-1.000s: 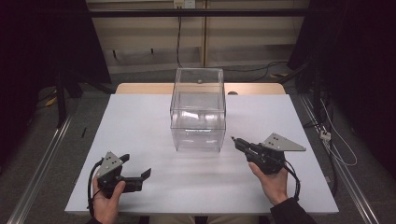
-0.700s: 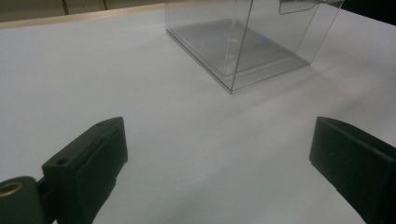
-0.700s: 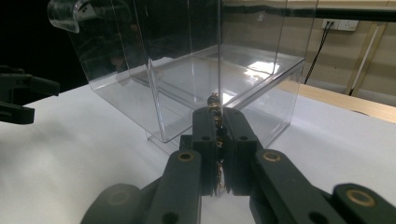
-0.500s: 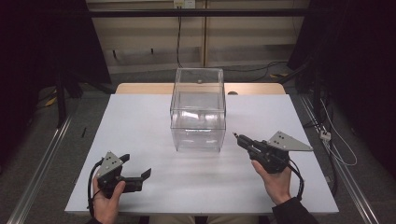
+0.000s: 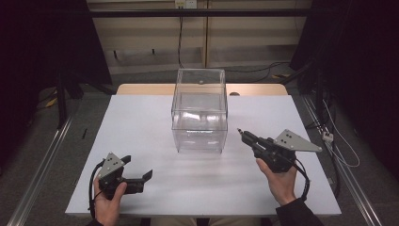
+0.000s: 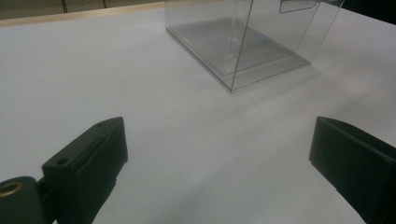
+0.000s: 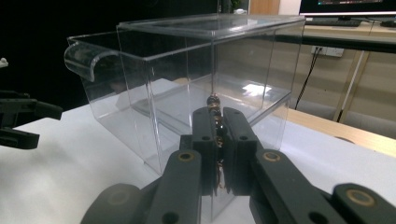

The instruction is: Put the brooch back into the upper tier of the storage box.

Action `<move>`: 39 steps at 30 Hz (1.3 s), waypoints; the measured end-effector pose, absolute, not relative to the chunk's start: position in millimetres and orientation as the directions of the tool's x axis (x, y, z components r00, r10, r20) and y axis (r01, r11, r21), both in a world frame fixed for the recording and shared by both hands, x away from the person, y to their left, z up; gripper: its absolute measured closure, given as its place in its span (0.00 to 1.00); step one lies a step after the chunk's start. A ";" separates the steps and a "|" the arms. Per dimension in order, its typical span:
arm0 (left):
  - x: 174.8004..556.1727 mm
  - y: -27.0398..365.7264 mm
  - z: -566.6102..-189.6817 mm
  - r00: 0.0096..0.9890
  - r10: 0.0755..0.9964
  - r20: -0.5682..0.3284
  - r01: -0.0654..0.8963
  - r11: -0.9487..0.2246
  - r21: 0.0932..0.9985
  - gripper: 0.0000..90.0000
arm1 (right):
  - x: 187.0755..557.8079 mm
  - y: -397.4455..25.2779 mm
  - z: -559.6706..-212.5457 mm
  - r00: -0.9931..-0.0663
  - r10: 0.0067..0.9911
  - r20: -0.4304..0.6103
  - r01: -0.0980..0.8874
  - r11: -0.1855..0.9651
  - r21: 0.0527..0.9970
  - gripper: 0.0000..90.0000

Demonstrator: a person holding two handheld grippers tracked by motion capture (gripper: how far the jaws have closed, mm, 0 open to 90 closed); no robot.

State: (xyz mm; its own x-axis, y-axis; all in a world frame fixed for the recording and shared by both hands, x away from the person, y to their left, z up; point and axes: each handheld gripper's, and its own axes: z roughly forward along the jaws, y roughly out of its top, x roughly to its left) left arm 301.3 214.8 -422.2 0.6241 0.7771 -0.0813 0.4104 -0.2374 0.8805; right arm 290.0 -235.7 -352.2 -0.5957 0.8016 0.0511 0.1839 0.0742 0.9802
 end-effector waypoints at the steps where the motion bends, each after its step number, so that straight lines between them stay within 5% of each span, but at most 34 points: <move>1: 301.1 214.8 -422.1 0.625 0.776 -0.083 0.407 -0.234 0.883 0.05 | 290.1 -235.7 -350.9 -0.598 0.800 0.049 0.180 0.074 0.981 0.94; 39: 301.0 215.3 -421.6 0.627 0.775 -0.081 0.407 -0.237 0.882 0.05 | 296.5 -228.8 -317.1 -0.633 0.773 0.051 0.085 0.004 0.996 0.94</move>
State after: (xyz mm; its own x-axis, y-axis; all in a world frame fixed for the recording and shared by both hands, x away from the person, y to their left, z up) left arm 301.0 215.3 -421.6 0.6266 0.7751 -0.0809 0.4065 -0.2366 0.8825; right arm 296.5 -228.8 -317.1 -0.6329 0.7726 0.0510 0.0851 0.0039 0.9964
